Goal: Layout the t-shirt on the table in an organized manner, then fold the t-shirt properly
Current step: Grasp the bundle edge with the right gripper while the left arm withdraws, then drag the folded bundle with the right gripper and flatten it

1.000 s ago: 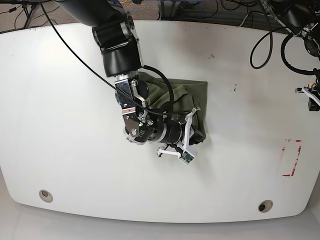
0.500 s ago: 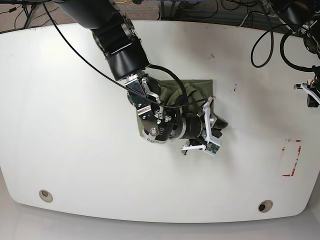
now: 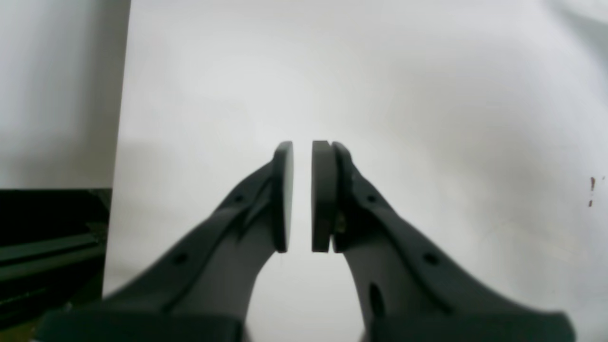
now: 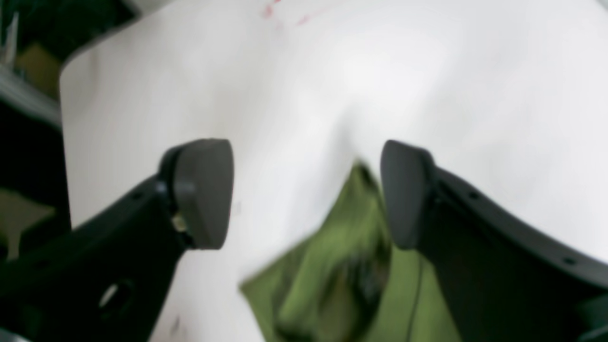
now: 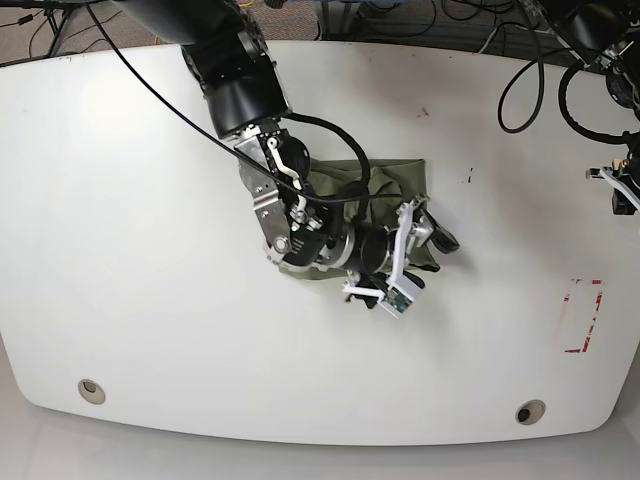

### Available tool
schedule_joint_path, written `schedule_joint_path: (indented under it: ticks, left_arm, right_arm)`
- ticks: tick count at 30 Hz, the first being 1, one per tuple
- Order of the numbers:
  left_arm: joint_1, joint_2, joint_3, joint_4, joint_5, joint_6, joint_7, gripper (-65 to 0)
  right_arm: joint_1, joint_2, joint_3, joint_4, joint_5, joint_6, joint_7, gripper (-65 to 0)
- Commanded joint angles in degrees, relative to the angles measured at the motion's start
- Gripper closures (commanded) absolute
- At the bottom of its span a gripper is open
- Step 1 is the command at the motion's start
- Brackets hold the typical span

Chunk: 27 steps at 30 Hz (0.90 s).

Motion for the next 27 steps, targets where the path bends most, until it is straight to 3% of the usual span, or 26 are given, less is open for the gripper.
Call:
schedule_joint_path:
  ticks: [1, 5, 13, 18, 27]
  left_arm:
    - [-0.8, -1.3, 0.9, 1.0, -0.5, 0.0, -1.2, -5.1]
    - [-0.8, -1.4, 0.9, 0.9, -0.4, 0.0, -1.2, -5.1]
    - [-0.8, -1.3, 0.9, 0.8, -0.4, 0.0, -1.2, -5.1]
    - [-0.8, -1.2, 1.0, 0.8, -0.4, 0.0, -1.2, -5.1]
    - [-0.8, -1.2, 1.0, 0.8, -0.4, 0.0, -1.2, -5.1]
  right_arm:
    - [-4.5, 1.4, -0.3, 5.2, -0.5, 2.8, -0.1, -40.9]
    - [-10.1, 3.6, -2.0, 9.3, -2.9, 4.0, -0.1, -37.3]
    - [-16.1, 5.5, -3.1, 13.9, -11.8, 4.2, 0.3, -36.5]
    - [-17.2, 6.9, -3.1, 14.4, -15.7, 4.1, 3.6, -36.5]
    - [-17.1, 7.2, -3.0, 14.0, -20.0, 4.2, 4.2, -36.5]
